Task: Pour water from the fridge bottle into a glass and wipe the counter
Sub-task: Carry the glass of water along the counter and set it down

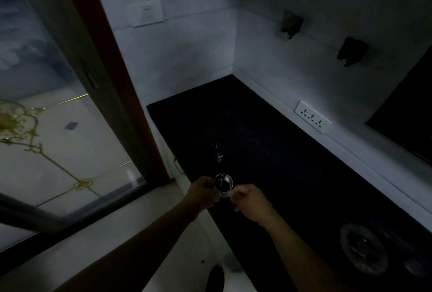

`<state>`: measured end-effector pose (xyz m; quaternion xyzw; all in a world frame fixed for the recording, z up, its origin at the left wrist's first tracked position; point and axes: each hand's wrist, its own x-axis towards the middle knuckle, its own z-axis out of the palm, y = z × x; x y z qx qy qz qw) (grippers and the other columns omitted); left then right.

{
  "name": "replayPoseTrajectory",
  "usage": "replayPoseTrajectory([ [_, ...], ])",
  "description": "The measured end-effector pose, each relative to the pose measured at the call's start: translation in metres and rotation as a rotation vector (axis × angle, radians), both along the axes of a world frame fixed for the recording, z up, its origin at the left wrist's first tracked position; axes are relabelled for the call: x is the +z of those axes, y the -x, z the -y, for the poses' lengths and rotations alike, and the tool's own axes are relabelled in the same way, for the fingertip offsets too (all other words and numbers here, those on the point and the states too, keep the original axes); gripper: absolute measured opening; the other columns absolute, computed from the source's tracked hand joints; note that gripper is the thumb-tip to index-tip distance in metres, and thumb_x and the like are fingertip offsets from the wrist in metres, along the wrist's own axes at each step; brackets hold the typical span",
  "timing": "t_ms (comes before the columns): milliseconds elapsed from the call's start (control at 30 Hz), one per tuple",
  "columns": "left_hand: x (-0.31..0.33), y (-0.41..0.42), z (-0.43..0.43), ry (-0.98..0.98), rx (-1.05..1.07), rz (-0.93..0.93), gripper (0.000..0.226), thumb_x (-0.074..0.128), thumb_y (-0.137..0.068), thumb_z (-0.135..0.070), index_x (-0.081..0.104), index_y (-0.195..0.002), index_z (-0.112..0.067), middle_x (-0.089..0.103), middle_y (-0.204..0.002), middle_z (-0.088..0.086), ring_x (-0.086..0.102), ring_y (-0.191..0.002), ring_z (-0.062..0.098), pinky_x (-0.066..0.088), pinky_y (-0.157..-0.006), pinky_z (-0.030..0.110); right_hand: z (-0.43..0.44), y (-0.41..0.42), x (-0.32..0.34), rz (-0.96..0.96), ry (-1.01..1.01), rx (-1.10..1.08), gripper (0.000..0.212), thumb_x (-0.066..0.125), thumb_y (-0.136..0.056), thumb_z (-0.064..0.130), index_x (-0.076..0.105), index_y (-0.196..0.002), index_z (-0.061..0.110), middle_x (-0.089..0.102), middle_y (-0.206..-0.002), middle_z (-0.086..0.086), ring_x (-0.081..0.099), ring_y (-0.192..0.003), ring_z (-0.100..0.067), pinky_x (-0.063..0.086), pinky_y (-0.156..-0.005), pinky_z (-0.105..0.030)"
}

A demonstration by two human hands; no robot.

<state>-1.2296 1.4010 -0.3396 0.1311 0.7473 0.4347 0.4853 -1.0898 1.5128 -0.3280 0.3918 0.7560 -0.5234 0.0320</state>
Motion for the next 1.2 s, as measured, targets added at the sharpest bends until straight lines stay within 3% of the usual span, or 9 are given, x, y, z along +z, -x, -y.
replayPoseTrajectory([
  [200, -0.031, 0.025, -0.038, 0.066, 0.001, -0.034, 0.038, 0.071, -0.061, -0.018, 0.065, -0.098, -0.012, 0.068, -0.074, 0.008, 0.059, -0.061, 0.019, 0.044, -0.053, 0.027, -0.035, 0.034, -0.034, 0.082, 0.037, 0.002, 0.019, 0.059, -0.093, 0.014, 0.069, -0.077, 0.013, 0.069, -0.077, -0.008, 0.066, -0.066, -0.018, 0.058, -0.072, -0.043],
  [300, -0.051, 0.035, -0.052, 0.106, -0.014, -0.048, 0.051, 0.074, -0.052, -0.031, 0.065, -0.099, -0.013, 0.065, -0.069, 0.004, 0.058, -0.06, 0.019, 0.044, -0.056, 0.028, -0.047, 0.046, -0.049, 0.132, 0.042, -0.006, 0.018, 0.057, -0.094, 0.014, 0.07, -0.088, 0.002, 0.068, -0.08, -0.01, 0.065, -0.071, -0.021, 0.055, -0.069, -0.038],
  [400, -0.074, 0.048, -0.067, 0.14, -0.077, -0.118, 0.064, 0.067, -0.043, -0.047, 0.069, -0.098, -0.013, 0.063, -0.068, 0.002, 0.069, -0.074, 0.029, 0.044, -0.066, 0.033, -0.056, 0.059, -0.06, 0.19, 0.056, -0.03, 0.021, 0.055, -0.093, 0.015, 0.07, -0.09, 0.001, 0.07, -0.085, -0.014, 0.066, -0.073, -0.021, 0.054, -0.067, -0.034],
  [533, -0.081, 0.062, -0.082, 0.168, -0.19, -0.225, 0.039, 0.072, -0.075, -0.038, 0.072, -0.105, -0.013, 0.073, -0.088, 0.008, 0.071, -0.096, 0.031, 0.052, -0.075, 0.033, -0.065, 0.071, -0.077, 0.222, 0.102, -0.089, 0.021, 0.057, -0.091, 0.018, 0.07, -0.074, 0.016, 0.072, -0.081, -0.011, 0.069, -0.073, -0.024, 0.058, -0.075, -0.043],
  [600, -0.084, 0.068, -0.087, 0.193, -0.241, -0.285, 0.039, 0.07, -0.083, -0.039, 0.071, -0.11, -0.012, 0.074, -0.104, 0.009, 0.069, -0.102, 0.028, 0.051, -0.081, 0.032, -0.067, 0.075, -0.082, 0.228, 0.114, -0.11, 0.024, 0.057, -0.092, 0.018, 0.068, -0.071, 0.021, 0.069, -0.075, -0.004, 0.066, -0.069, -0.02, 0.057, -0.071, -0.038],
  [667, -0.09, 0.074, -0.091, 0.197, -0.293, -0.317, 0.042, 0.068, -0.083, -0.044, 0.071, -0.109, -0.01, 0.073, -0.108, 0.011, 0.068, -0.104, 0.027, 0.05, -0.082, 0.032, -0.071, 0.08, -0.086, 0.249, 0.131, -0.11, 0.022, 0.056, -0.093, 0.016, 0.068, -0.075, 0.018, 0.066, -0.074, -0.001, 0.064, -0.071, -0.018, 0.054, -0.07, -0.035],
  [767, -0.095, 0.079, -0.095, 0.216, -0.333, -0.339, 0.034, 0.066, -0.09, -0.035, 0.069, -0.115, -0.012, 0.07, -0.116, 0.01, 0.065, -0.109, 0.028, 0.048, -0.087, 0.033, -0.075, 0.084, -0.094, 0.279, 0.158, -0.082, 0.018, 0.055, -0.094, 0.012, 0.068, -0.082, 0.013, 0.066, -0.081, -0.006, 0.065, -0.079, -0.027, 0.055, -0.08, -0.043],
  [933, -0.101, 0.087, -0.101, 0.232, -0.41, -0.392, 0.029, 0.059, -0.094, -0.033, 0.069, -0.113, -0.013, 0.071, -0.113, 0.01, 0.066, -0.108, 0.029, 0.048, -0.083, 0.031, -0.075, 0.09, -0.097, 0.257, 0.159, -0.162, 0.017, 0.052, -0.098, 0.015, 0.068, -0.091, 0.013, 0.064, -0.082, -0.005, 0.06, -0.073, -0.017, 0.048, -0.063, -0.026],
  [1200, -0.103, 0.084, -0.104, 0.197, -0.379, -0.43, 0.025, 0.058, -0.093, -0.023, 0.067, -0.113, -0.01, 0.072, -0.109, 0.01, 0.067, -0.103, 0.028, 0.052, -0.086, 0.034, -0.079, 0.09, -0.109, 0.284, 0.235, -0.145, 0.017, 0.051, -0.099, 0.009, 0.066, -0.101, 0.001, 0.06, -0.082, -0.002, 0.057, -0.073, -0.013, 0.053, -0.07, -0.026],
])
